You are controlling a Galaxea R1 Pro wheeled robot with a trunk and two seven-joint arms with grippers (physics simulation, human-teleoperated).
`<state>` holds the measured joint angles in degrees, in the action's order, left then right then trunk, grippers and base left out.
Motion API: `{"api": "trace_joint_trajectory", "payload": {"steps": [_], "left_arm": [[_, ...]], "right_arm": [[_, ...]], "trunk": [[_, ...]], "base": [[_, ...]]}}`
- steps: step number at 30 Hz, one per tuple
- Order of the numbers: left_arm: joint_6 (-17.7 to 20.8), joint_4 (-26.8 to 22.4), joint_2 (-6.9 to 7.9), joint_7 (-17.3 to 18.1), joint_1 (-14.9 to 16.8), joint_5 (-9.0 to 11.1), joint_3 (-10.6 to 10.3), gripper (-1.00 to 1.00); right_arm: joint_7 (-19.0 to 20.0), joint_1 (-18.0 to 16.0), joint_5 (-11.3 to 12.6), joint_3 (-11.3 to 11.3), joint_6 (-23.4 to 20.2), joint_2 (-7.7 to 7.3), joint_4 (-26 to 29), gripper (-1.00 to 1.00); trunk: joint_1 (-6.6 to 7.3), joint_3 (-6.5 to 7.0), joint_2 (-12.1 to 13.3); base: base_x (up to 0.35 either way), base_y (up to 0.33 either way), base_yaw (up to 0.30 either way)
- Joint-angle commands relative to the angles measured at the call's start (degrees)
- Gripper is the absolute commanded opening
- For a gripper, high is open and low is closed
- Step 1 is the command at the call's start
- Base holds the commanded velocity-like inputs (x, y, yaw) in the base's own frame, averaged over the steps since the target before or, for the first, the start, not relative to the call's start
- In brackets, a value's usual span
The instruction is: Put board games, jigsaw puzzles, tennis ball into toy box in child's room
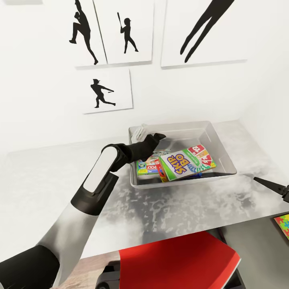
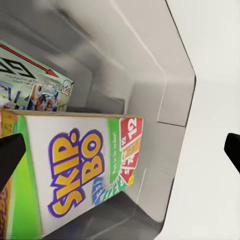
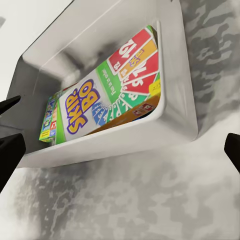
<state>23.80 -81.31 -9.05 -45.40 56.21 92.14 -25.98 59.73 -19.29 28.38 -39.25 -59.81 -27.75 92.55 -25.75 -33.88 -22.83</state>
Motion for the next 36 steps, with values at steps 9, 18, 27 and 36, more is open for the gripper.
{"api": "trace_joint_trajectory", "payload": {"steps": [9,18,27,36], "left_arm": [[1.67,-2.82,0.17,-2.65,-0.03,0.17,0.0,1.0],[4.7,-8.27,0.23,-0.32,-0.33,0.06,-1.37,1.0],[4.73,-10.35,0.2,9.34,-1.46,-0.65,-9.79,1.0],[5.11,-10.68,0.39,18.0,-1.86,-0.88,-14.56,1.0]], "right_arm": [[0.34,-0.05,-0.23,-0.04,-0.19,0.3,0.0,1.0],[0.73,-0.03,-0.18,-0.04,-0.19,0.4,0.0,1.0],[4.97,0.72,-0.32,-2.32,-0.19,0.01,0.0,1.0],[8.94,1.09,-0.34,-3.77,-0.19,-0.25,0.0,1.0]], "trunk": [[-0.03,-0.08,-0.09],[-0.03,-0.08,-0.09],[-0.03,-0.08,-0.09],[-0.03,-0.06,-0.09]], "base": [[0.0,0.0,0.0],[0.0,0.0,0.0],[0.0,0.0,0.0],[0.0,0.0,0.0]]}}
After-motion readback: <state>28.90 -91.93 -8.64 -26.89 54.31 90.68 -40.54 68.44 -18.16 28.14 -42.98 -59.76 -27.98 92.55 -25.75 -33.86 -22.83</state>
